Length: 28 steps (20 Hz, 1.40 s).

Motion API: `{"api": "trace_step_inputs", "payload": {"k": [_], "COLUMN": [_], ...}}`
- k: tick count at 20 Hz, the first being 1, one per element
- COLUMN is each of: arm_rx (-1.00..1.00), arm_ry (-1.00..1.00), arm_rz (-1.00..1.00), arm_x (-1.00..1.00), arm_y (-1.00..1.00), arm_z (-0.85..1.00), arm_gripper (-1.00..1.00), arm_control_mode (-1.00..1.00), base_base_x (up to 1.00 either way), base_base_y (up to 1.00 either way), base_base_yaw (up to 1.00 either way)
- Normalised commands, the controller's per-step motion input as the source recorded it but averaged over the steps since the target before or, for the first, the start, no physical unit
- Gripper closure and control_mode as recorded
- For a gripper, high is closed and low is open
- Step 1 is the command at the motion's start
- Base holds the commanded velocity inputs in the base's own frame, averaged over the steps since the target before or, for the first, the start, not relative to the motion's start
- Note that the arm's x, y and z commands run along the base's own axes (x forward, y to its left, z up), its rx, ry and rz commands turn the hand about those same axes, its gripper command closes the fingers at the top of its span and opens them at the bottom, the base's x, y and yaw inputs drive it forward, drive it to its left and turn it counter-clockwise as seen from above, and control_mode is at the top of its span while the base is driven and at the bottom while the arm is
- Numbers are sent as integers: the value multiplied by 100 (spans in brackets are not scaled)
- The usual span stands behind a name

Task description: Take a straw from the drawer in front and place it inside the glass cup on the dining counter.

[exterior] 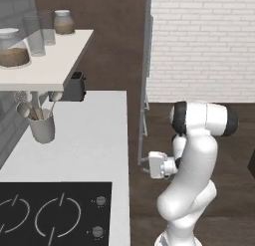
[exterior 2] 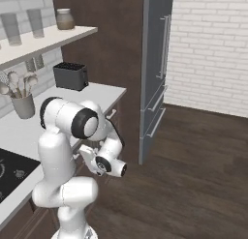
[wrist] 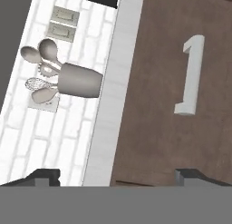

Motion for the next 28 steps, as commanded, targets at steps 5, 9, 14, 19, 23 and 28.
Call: {"api": "trace_step_inputs", "payload": {"k": [5, 9, 14, 19, 23, 28], "arm_rx": [4, 7, 5, 2, 0, 0], "arm_ry": [-2, -7, -9, -5, 0, 0], "arm_rz": [0, 0, 0, 0, 0, 0], "arm_x": [22, 15, 27, 40, 42, 39], "arm_y": [26, 28, 28, 19, 8, 2], "arm_z": [-22, -11, -6, -14, -30, -43], "arm_gripper": [-100, -100, -100, -100, -100, -100], "arm_control_mode": [-100, -100, -100, -100, -100, -100], "base_base_x": [0, 0, 0, 0, 0, 0], "base_base_y": [0, 0, 0, 0, 0, 0], "base_base_yaw": [0, 0, 0, 0, 0, 0]}}
